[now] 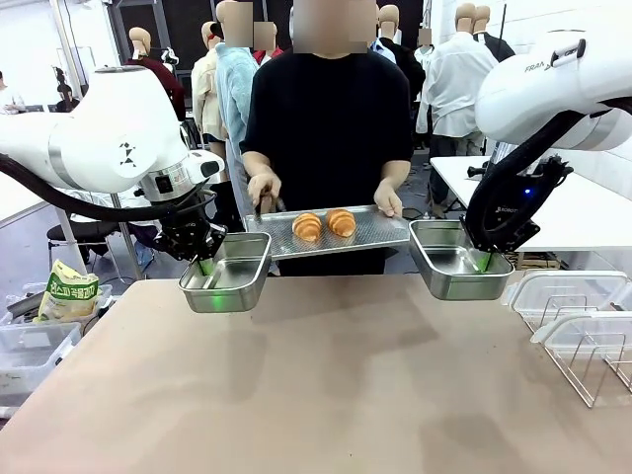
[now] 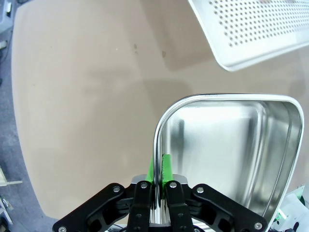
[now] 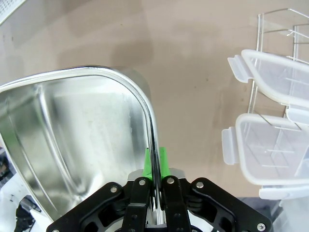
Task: Place the bread in airtight containers.
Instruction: Once an object is inside an Airtight Container , place the container in the center of the table.
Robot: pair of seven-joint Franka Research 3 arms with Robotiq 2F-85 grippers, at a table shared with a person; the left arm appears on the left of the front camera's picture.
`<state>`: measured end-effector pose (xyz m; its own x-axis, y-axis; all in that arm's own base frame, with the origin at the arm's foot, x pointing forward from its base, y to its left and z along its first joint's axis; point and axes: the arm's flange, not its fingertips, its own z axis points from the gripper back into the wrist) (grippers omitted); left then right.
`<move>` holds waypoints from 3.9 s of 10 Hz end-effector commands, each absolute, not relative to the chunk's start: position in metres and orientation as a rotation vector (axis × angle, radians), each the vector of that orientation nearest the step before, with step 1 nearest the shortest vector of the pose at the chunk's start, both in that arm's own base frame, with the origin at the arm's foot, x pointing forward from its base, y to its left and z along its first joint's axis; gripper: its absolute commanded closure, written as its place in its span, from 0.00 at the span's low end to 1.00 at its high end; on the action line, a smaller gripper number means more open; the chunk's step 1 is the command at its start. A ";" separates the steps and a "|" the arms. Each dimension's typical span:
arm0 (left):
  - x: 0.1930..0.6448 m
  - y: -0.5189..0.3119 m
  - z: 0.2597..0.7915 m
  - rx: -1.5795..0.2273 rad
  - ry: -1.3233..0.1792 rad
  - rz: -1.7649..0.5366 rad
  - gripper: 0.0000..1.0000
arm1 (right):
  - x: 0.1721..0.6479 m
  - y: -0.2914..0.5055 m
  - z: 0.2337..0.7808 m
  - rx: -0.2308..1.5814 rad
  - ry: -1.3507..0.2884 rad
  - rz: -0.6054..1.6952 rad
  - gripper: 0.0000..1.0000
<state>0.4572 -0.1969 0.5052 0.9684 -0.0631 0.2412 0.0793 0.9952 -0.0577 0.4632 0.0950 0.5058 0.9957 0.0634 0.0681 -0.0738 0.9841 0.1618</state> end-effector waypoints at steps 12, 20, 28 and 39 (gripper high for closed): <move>0.459 -0.196 0.509 -0.070 -0.248 -0.070 1.00 | 0.461 0.094 0.507 0.165 -0.068 0.066 1.00; 0.459 -0.196 0.509 -0.070 -0.248 -0.070 1.00 | 0.461 0.094 0.507 0.165 -0.068 0.066 1.00; 0.459 -0.196 0.509 -0.070 -0.248 -0.070 1.00 | 0.461 0.094 0.507 0.165 -0.068 0.066 1.00; 0.459 -0.196 0.509 -0.070 -0.248 -0.070 1.00 | 0.461 0.094 0.507 0.165 -0.068 0.066 1.00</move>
<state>0.4572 -0.1971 0.5051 0.9684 -0.0634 0.2411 0.0795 0.9952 -0.0576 0.4632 0.0950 0.5058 0.9957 0.0634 0.0680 -0.0737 0.9841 0.1619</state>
